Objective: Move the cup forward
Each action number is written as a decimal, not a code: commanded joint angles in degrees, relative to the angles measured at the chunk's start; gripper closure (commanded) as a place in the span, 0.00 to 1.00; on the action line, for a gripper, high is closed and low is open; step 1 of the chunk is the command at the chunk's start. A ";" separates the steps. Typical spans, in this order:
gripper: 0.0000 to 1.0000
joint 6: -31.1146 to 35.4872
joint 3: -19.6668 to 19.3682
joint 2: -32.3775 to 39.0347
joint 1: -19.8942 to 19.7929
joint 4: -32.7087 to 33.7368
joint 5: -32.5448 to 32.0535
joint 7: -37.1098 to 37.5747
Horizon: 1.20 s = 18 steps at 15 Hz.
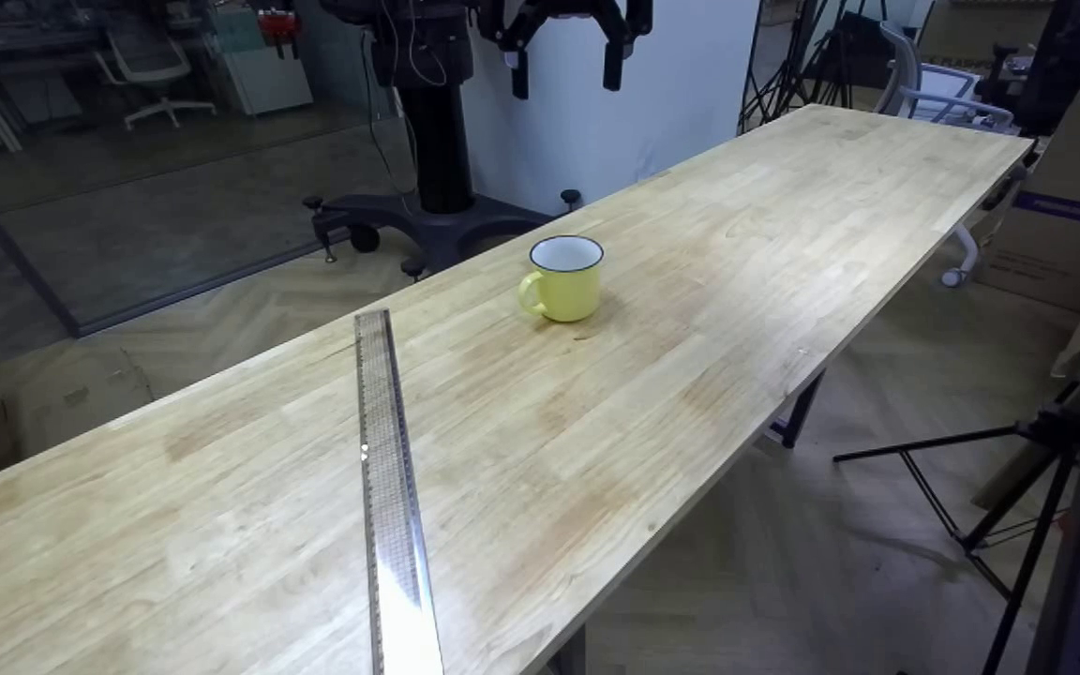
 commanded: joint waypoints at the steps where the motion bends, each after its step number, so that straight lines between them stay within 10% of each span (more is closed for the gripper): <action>1: 0.00 -0.62 -1.02 1.70 0.47 2.19 0.29 1.21; 18: 0.00 -7.83 -5.86 28.47 0.88 25.57 2.29 12.68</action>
